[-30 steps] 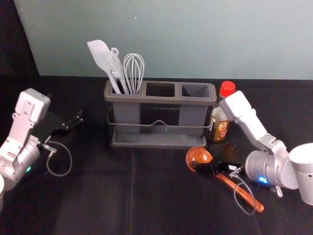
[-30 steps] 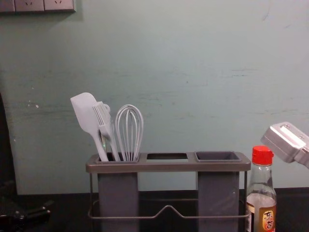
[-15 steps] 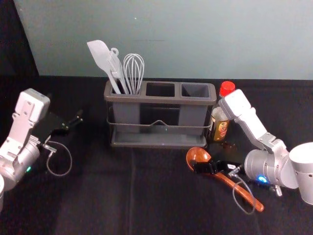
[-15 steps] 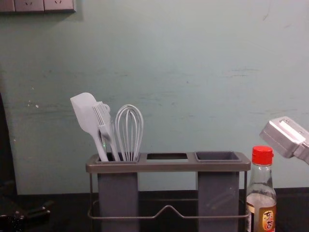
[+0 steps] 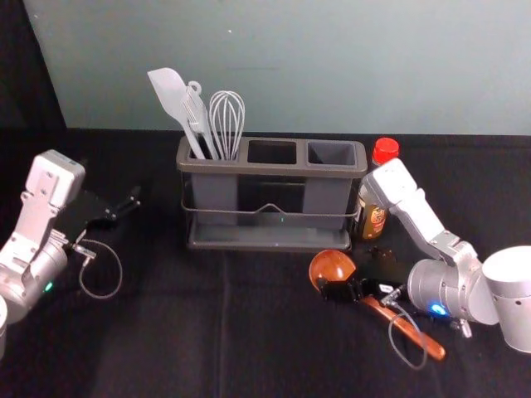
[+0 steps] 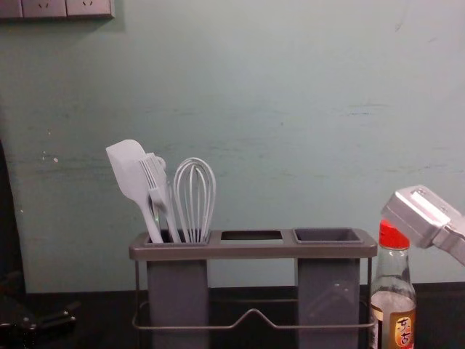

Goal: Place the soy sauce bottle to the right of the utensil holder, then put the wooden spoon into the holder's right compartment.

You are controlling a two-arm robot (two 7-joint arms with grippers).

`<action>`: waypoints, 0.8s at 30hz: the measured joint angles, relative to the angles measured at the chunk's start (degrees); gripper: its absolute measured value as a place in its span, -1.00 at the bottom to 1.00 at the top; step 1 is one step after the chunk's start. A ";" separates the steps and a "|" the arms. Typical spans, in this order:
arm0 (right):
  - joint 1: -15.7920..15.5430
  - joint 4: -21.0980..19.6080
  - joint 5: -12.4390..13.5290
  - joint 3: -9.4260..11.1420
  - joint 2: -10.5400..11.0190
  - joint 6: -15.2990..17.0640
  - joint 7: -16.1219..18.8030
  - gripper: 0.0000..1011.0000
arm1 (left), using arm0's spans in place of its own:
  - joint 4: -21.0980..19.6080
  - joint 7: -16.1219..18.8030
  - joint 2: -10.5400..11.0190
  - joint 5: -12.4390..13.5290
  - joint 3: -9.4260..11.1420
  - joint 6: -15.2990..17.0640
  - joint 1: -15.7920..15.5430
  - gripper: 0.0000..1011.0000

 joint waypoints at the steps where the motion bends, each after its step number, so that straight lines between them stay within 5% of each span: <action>1: 0.00 0.00 0.00 0.00 0.00 0.00 0.00 0.98 | 0.00 0.00 0.00 0.00 0.00 0.00 0.00 0.99; 24: -0.79 -2.36 -0.39 0.46 0.52 0.35 0.44 0.98 | 0.00 0.00 0.00 0.00 0.00 0.00 0.00 0.99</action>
